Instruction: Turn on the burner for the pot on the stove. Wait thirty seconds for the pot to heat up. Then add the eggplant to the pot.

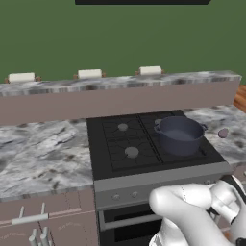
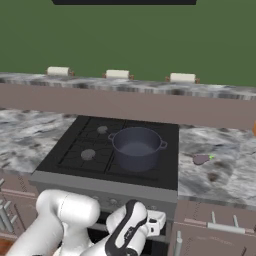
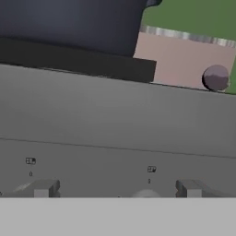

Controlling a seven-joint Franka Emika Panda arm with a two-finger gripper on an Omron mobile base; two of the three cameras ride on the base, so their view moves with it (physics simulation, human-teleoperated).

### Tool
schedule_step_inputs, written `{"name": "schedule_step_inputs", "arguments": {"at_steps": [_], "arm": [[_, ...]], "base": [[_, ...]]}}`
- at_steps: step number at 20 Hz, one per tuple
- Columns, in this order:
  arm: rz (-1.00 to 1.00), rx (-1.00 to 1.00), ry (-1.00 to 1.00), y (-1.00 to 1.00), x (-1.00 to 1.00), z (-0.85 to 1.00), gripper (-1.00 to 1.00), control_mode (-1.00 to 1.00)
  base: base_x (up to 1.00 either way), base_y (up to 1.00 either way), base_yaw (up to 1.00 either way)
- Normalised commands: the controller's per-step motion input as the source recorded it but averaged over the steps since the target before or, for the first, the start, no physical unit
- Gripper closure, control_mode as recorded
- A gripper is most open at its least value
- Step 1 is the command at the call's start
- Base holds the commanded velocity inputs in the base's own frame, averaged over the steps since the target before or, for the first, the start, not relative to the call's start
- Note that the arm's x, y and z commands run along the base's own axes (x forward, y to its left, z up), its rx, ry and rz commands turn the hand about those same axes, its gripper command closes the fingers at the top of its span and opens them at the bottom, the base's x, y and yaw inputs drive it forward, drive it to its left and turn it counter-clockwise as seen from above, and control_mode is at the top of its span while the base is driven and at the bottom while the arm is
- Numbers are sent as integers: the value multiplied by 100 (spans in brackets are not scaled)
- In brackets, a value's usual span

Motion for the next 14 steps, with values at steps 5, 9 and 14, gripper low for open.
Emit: {"name": "schedule_step_inputs", "arguments": {"at_steps": [5,9,14], "arm": [[1,0,1,-20,9,-25,-100,-100],[0,0,0,-28,0,-29,-100,-100],[0,0,0,-5,0,-4,-100,-100]], "base": [[0,0,0],[0,0,0],[0,0,0]]}}
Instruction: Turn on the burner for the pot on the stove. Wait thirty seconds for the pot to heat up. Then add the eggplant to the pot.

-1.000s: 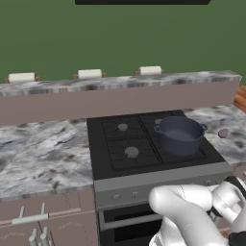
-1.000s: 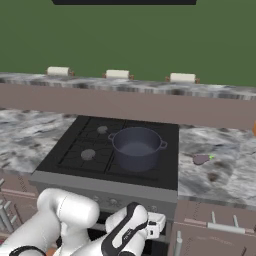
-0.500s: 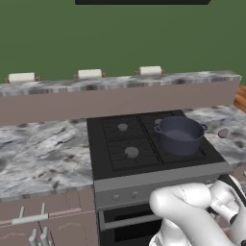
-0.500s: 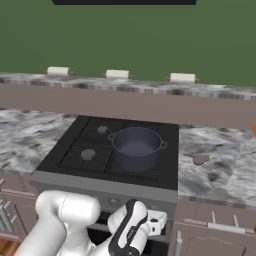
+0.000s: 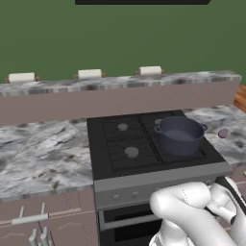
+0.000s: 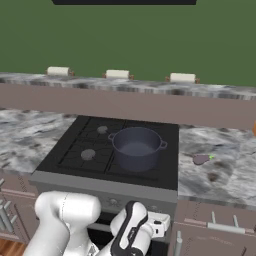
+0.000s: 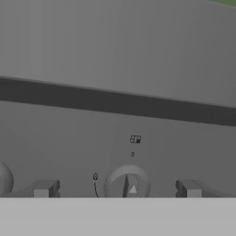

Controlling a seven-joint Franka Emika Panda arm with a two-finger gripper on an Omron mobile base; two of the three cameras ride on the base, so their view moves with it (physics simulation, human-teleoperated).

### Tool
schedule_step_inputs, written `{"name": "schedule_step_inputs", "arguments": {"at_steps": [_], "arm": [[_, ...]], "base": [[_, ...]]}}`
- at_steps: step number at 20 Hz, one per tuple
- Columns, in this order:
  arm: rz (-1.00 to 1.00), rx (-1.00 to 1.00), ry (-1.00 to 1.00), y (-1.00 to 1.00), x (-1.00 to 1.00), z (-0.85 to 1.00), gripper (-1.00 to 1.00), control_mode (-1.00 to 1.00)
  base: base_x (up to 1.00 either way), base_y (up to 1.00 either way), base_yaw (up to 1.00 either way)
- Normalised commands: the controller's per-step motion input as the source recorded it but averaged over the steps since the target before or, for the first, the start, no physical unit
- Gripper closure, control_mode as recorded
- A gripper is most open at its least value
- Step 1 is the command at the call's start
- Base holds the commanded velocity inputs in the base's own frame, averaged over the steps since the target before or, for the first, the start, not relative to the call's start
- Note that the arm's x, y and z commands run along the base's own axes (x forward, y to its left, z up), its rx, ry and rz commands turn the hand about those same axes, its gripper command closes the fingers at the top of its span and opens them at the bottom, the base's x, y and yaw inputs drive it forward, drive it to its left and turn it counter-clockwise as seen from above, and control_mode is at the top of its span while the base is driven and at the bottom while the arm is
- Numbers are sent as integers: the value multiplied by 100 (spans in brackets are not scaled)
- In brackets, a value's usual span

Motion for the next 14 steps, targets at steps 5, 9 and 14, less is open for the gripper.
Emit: {"name": "schedule_step_inputs", "arguments": {"at_steps": [5,9,14], "arm": [[0,0,0,0,0,-1,-100,-100],[0,0,0,-9,2,-2,-100,-100],[0,0,0,-22,2,0,-100,-100]], "base": [[0,0,0],[0,0,0],[0,0,0]]}}
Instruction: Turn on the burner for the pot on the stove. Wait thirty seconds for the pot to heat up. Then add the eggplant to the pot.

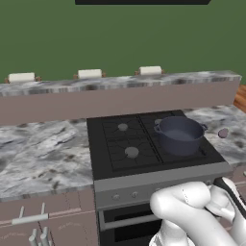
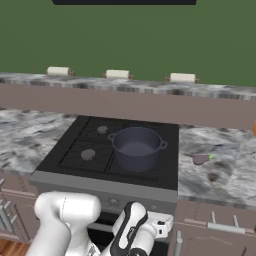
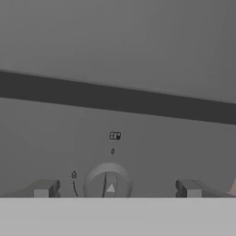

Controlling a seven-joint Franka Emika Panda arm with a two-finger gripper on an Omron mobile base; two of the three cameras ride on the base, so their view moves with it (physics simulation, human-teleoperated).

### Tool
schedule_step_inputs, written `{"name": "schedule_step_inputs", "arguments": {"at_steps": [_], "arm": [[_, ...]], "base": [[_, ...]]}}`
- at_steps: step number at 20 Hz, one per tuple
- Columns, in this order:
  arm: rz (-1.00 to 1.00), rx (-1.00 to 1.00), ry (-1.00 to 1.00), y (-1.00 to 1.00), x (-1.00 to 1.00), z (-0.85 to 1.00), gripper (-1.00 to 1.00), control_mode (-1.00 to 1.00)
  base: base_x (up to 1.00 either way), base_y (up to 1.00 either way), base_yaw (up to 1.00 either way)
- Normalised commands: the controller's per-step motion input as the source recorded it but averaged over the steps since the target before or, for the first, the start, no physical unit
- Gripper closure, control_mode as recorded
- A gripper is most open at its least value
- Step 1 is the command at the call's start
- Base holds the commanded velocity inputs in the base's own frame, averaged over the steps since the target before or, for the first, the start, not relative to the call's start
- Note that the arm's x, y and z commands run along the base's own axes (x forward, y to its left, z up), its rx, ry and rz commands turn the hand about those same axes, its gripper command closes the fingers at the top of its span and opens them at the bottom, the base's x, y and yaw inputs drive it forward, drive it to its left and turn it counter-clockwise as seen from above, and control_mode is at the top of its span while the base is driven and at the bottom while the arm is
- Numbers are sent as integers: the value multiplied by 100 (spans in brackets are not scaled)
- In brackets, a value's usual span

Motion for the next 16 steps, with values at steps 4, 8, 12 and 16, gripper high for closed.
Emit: {"name": "schedule_step_inputs", "arguments": {"at_steps": [4,8,12,16], "arm": [[0,0,0,-9,2,0,-100,-100],[0,0,0,0,0,0,-100,-100],[0,0,0,1,0,-3,-100,-100],[0,0,0,6,0,-3,-100,-100]], "base": [[0,0,0],[0,0,0],[0,0,0],[0,0,0]]}}
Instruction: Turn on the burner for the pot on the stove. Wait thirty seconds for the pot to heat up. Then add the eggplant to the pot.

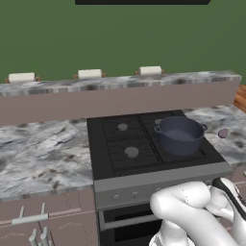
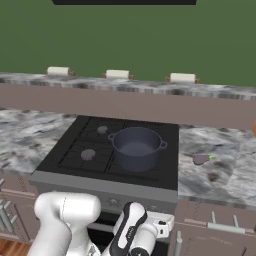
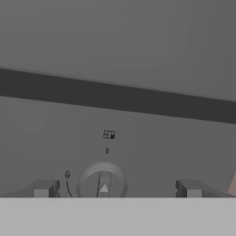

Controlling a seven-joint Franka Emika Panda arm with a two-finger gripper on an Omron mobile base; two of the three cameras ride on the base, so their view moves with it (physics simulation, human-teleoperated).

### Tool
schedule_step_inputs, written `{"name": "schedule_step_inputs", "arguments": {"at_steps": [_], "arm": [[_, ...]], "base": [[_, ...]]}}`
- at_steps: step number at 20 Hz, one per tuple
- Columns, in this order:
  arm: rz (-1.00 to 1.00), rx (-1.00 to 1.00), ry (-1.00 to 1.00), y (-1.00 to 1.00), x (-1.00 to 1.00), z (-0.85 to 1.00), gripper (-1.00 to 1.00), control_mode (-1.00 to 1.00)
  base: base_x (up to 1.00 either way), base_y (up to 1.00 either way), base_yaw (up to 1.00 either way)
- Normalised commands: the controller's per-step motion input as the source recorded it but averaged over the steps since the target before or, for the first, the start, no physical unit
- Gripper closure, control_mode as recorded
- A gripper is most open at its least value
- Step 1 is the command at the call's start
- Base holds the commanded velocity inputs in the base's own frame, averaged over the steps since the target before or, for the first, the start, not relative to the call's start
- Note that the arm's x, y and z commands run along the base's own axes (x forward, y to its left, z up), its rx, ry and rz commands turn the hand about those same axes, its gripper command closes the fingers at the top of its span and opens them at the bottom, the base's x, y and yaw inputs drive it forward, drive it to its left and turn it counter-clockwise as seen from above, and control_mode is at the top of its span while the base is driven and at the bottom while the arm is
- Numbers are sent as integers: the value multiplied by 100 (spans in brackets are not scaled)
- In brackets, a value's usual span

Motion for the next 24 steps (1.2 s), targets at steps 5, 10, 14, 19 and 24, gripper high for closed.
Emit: {"name": "schedule_step_inputs", "arguments": {"at_steps": [5,10,14,19,24], "arm": [[0,0,0,2,0,0,-100,-100],[0,0,0,0,0,0,-100,-100],[0,0,0,0,0,0,-100,-100],[0,0,0,0,5,0,-100,-100],[0,0,0,0,13,0,-100,-100]], "base": [[0,0,0],[0,0,0],[0,0,0],[0,0,0],[0,0,0]]}}
